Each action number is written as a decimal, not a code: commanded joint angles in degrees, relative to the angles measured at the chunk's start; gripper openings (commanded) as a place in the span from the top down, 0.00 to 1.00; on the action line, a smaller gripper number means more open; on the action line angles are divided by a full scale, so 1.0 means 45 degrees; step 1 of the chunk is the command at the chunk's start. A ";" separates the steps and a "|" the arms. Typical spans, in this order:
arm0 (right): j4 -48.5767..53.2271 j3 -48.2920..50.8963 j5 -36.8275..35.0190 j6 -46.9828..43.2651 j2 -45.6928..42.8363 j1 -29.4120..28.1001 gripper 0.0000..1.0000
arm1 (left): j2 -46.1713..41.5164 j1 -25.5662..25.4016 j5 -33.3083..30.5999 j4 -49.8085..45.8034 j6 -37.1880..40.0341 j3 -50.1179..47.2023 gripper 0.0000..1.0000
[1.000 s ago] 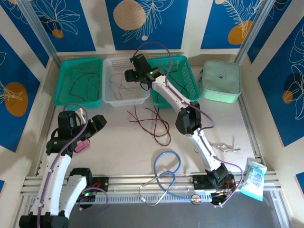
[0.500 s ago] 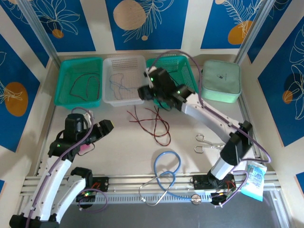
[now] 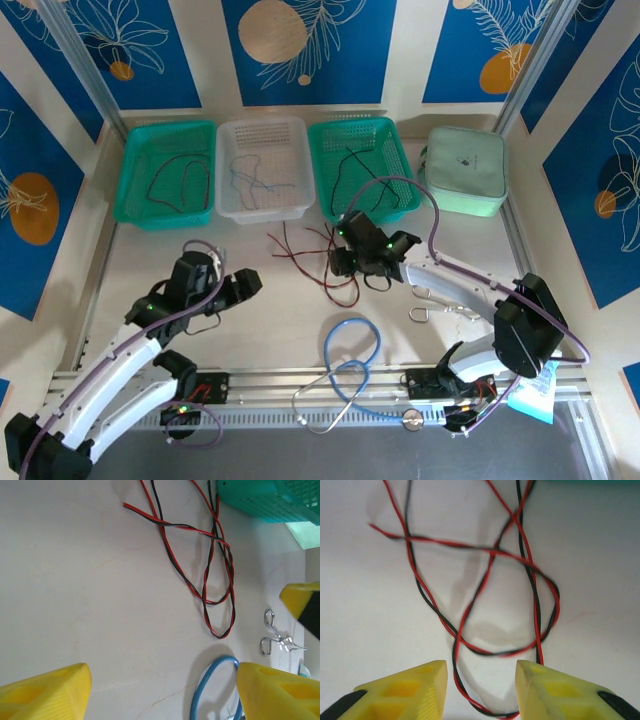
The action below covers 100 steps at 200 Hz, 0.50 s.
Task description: Untangle the cables
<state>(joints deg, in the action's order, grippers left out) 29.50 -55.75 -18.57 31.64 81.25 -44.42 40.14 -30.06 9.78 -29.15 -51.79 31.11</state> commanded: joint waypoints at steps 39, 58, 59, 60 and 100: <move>-0.0886 0.0628 0.0923 0.0606 0.1392 -0.0413 0.63 | 0.0532 -0.0813 -0.0803 0.0927 -0.0519 -0.0226 0.23; -0.1121 0.0635 0.1021 0.0565 0.1848 -0.0593 0.63 | 0.0572 -0.0892 -0.0806 0.1143 -0.0650 -0.0368 0.23; -0.1143 0.0633 0.1030 0.0566 0.1877 -0.0605 0.63 | 0.0582 -0.0895 -0.0806 0.1154 -0.0654 -0.0370 0.23; -0.1144 0.0631 0.1035 0.0566 0.1900 -0.0601 0.63 | 0.0587 -0.0896 -0.0806 0.1169 -0.0657 -0.0370 0.23; -0.1379 0.0217 0.1294 0.0472 0.2865 -0.0838 0.64 | 0.0399 -0.0956 -0.0845 0.1036 -0.0620 -0.0410 0.22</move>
<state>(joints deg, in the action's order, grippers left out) 24.51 -53.52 -14.76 33.32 92.05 -47.27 42.70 -33.67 6.96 -25.39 -53.84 30.00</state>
